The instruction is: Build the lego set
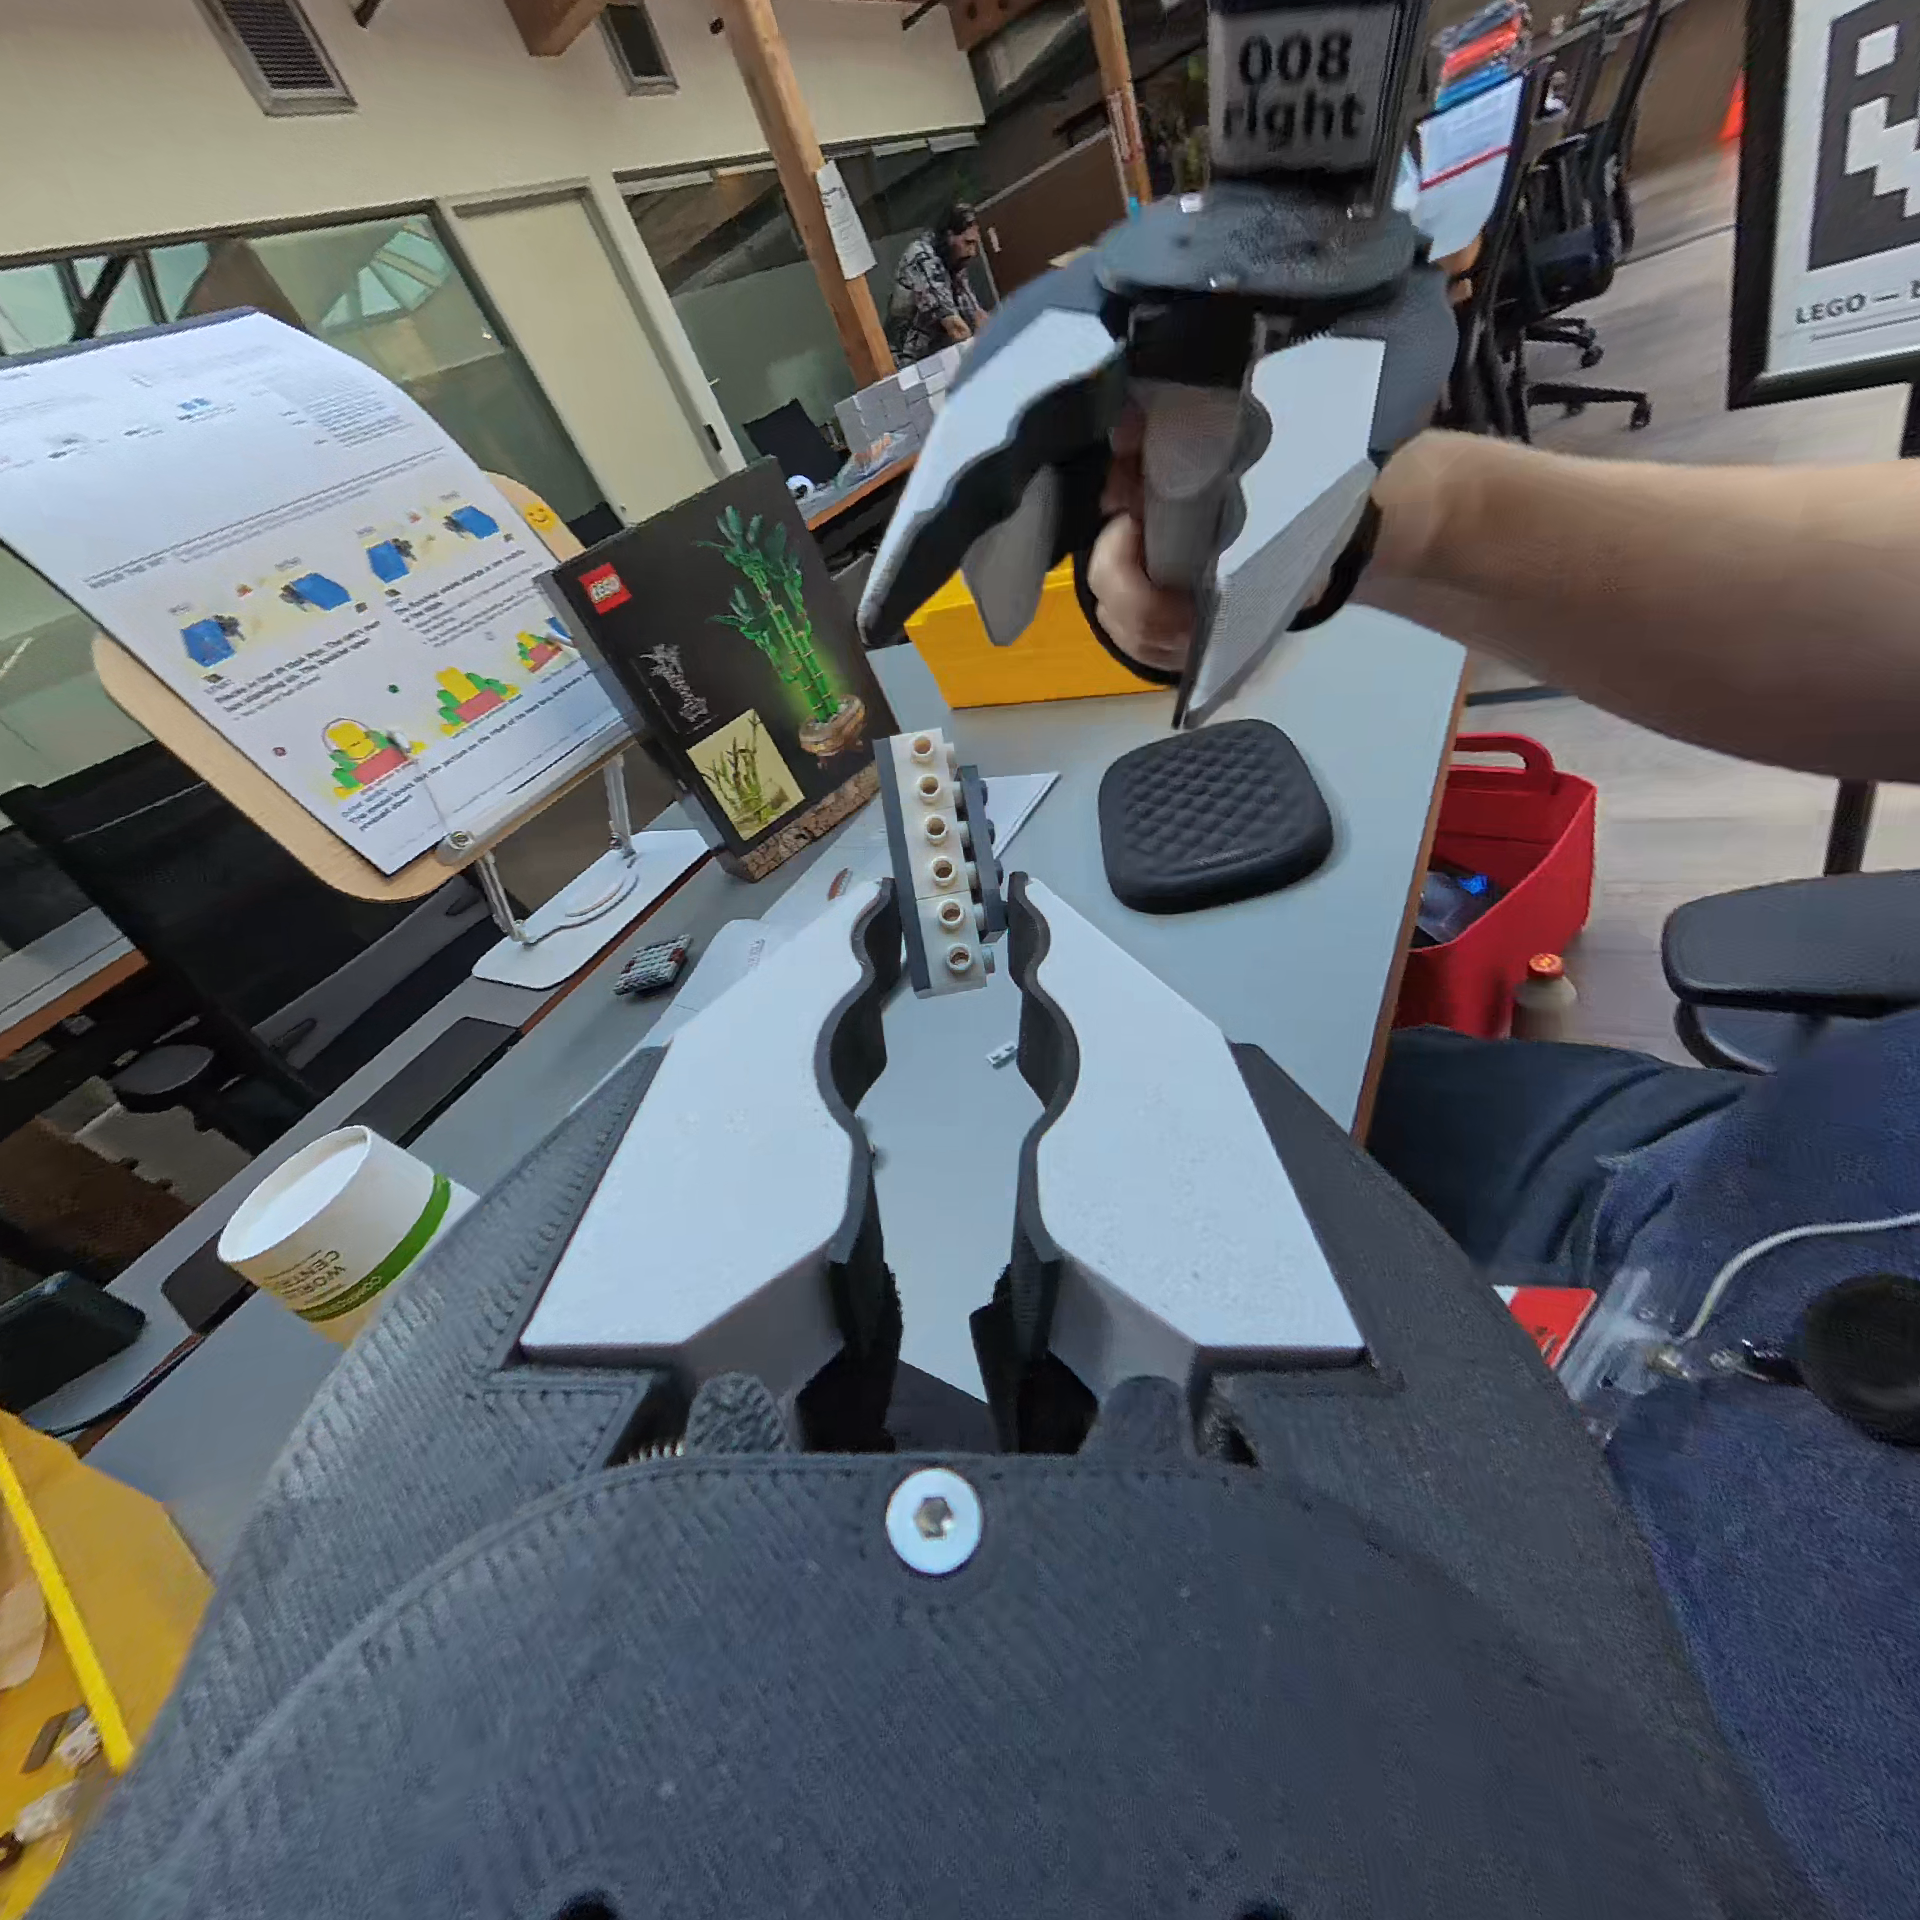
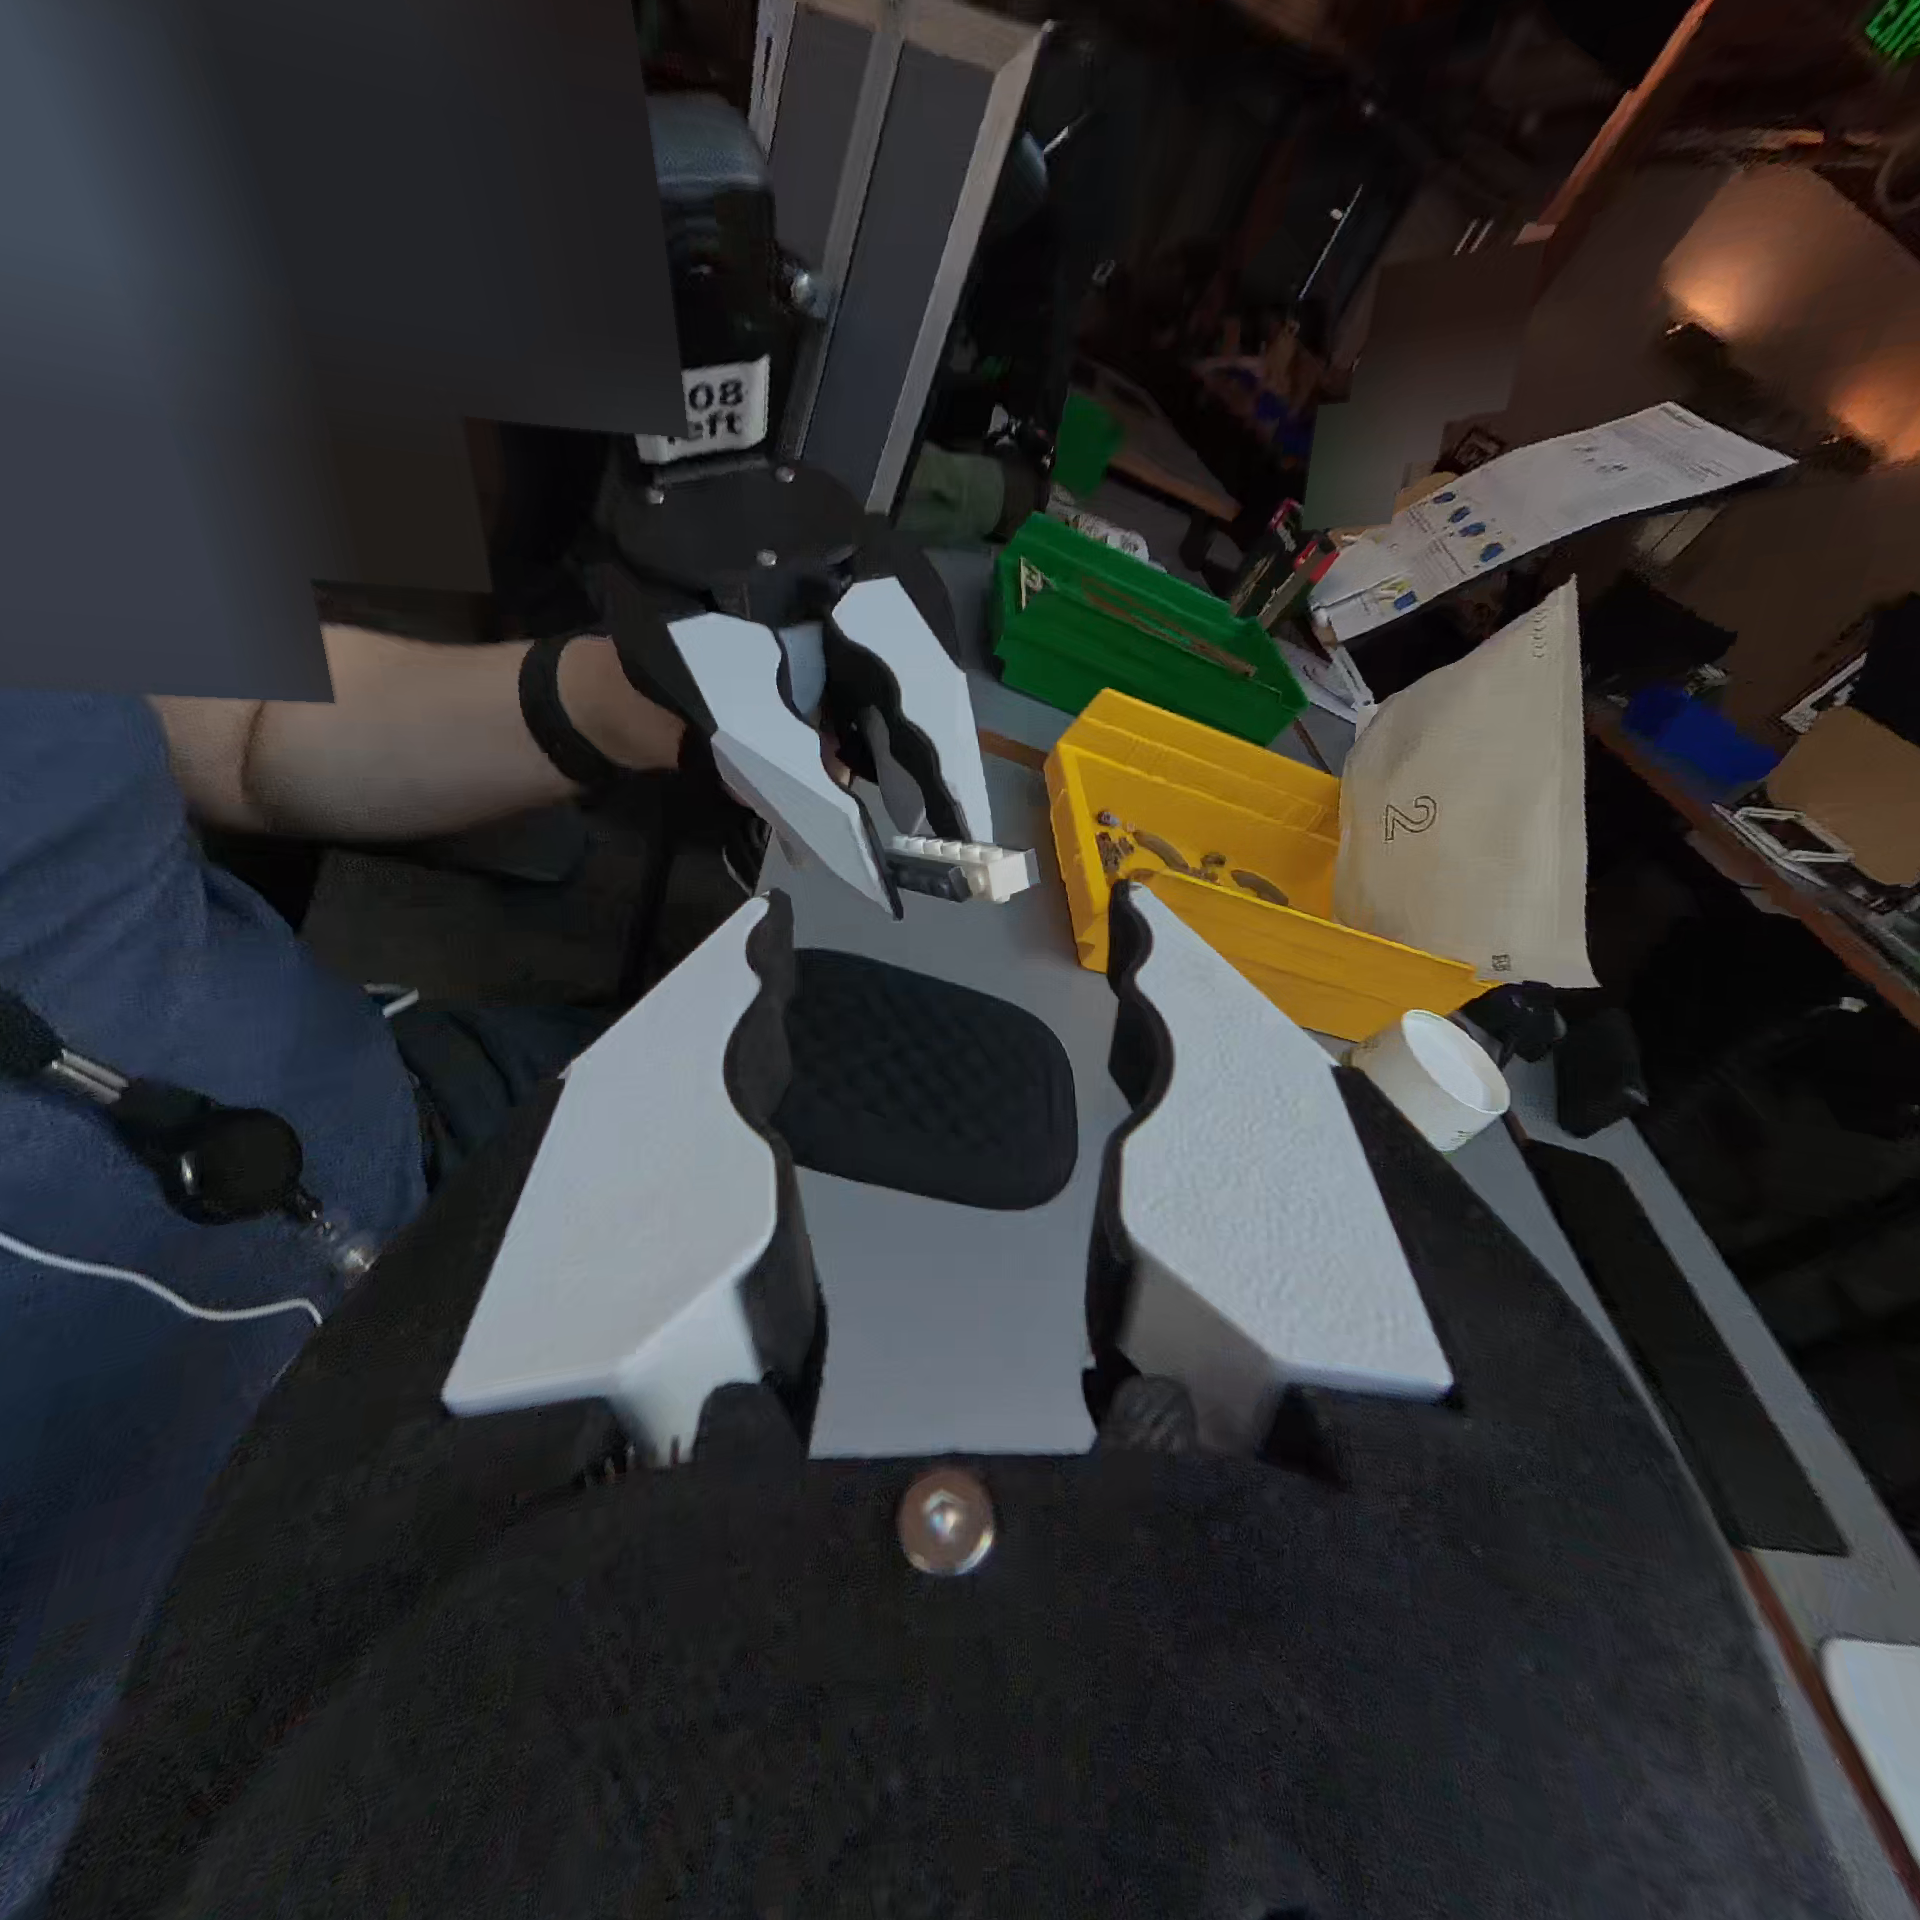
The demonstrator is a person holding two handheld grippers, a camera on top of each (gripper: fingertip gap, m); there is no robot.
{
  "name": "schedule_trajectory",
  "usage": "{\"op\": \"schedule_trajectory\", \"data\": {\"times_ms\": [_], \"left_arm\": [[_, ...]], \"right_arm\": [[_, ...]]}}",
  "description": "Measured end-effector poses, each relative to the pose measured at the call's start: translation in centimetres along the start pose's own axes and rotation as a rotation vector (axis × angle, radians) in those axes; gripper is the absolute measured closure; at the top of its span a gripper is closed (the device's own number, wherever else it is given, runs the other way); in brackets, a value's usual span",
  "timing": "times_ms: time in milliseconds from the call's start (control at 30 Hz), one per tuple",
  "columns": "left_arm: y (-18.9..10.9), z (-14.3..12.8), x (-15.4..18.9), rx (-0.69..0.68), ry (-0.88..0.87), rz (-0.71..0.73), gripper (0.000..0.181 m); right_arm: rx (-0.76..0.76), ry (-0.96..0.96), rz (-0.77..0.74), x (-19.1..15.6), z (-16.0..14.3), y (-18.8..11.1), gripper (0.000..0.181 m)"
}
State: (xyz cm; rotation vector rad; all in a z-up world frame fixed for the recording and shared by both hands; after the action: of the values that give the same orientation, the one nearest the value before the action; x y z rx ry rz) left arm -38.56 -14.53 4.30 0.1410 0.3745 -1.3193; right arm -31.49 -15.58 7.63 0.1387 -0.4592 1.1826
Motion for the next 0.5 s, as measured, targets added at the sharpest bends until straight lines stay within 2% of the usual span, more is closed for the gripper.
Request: {"op": "schedule_trajectory", "data": {"times_ms": [100,167,300,500], "left_arm": [[0.3,0.1,1.6,-0.069,0.053,-0.077,0.163],[0.6,0.2,2.4,-0.112,0.089,-0.091,0.163],[0.9,0.4,3.4,-0.159,0.138,-0.091,0.163],[1.3,0.1,4.3,-0.225,0.203,-0.092,0.163]], "right_arm": [[-0.311,-0.412,0.013,-1.2,-0.3,0.4,0.132],[-0.455,-0.582,0.031,-1.7,-0.9,0.7,0.140],[-0.597,-0.613,0.113,-2.9,-1.9,0.8,0.144],[-0.631,-0.612,0.132,-3.5,-2.1,1.0,0.157]]}}
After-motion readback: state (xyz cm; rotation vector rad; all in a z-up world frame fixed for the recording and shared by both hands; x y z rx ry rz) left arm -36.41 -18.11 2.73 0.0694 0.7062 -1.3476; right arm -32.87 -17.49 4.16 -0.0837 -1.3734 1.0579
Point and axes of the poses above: each gripper's, where its closed fingertips meet, y out along the fingers, z out of its top, x = y × z across the jaws, the point moved 3 cm from there along -y, back along the fingers, and after that the axes turned 9 degrees about -z, right-handed, at the moved point
